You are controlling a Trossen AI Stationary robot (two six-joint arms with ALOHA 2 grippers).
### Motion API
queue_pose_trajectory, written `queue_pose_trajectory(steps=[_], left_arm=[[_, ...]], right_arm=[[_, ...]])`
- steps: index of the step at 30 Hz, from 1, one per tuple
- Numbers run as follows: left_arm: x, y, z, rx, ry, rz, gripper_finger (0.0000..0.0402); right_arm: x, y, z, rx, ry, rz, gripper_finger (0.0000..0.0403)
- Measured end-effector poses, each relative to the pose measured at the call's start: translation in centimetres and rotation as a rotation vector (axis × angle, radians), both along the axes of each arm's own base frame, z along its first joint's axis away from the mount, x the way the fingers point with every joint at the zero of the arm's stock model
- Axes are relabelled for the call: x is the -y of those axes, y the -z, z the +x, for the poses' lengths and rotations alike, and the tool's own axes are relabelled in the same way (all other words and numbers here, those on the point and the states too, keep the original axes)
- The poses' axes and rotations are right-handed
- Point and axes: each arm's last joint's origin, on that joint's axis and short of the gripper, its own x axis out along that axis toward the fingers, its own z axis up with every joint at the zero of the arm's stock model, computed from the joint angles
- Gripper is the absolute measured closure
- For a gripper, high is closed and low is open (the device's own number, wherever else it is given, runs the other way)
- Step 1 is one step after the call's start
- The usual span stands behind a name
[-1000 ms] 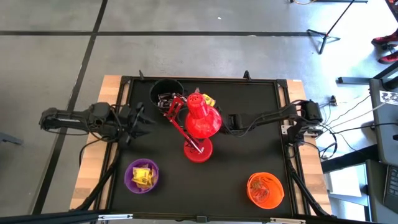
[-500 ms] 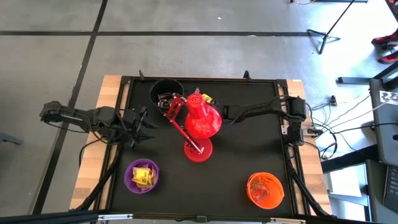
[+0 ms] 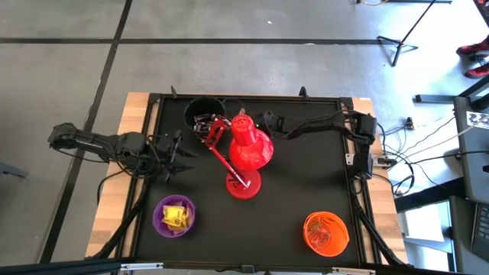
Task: Organize candy in baskets
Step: Put the green gummy into the orange bucket
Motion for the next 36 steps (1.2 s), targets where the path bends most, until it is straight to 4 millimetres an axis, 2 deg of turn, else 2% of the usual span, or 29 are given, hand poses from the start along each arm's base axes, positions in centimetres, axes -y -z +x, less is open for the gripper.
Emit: queue_pose_trajectory(steps=[3, 13, 20, 24, 29, 33, 36], left_arm=[[-0.1, 0.0, 0.0, 0.005, -0.018, 0.015, 0.0228], [-0.1, -0.3, 0.0, 0.037, -0.033, 0.033, 0.0228], [-0.3, -0.4, 0.0, 0.046, -0.087, 0.062, 0.0227], [-0.3, -0.5, 0.0, 0.05, -0.088, 0.06, 0.0227], [-0.3, -0.5, 0.0, 0.054, -0.09, 0.058, 0.0227], [-0.3, -0.6, 0.0, 0.064, -0.091, 0.055, 0.0227], [-0.3, -0.7, 0.0, 0.069, -0.09, 0.052, 0.0227]], right_arm=[[0.9, 0.4, 0.0, 0.011, 0.02, -0.001, 0.0153], [3.2, 4.0, 0.7, -0.006, 0.044, 0.051, 0.0154], [3.3, 2.4, 1.7, -0.022, -0.019, 0.035, 0.0155], [3.3, 0.9, 2.6, -0.031, -0.071, 0.011, 0.0155], [3.7, 1.3, 3.5, -0.166, -0.089, 0.035, 0.0155], [4.0, 0.5, 4.2, -0.214, -0.093, 0.04, 0.0155], [4.0, 0.6, 4.3, -0.252, -0.113, 0.064, 0.0155]])
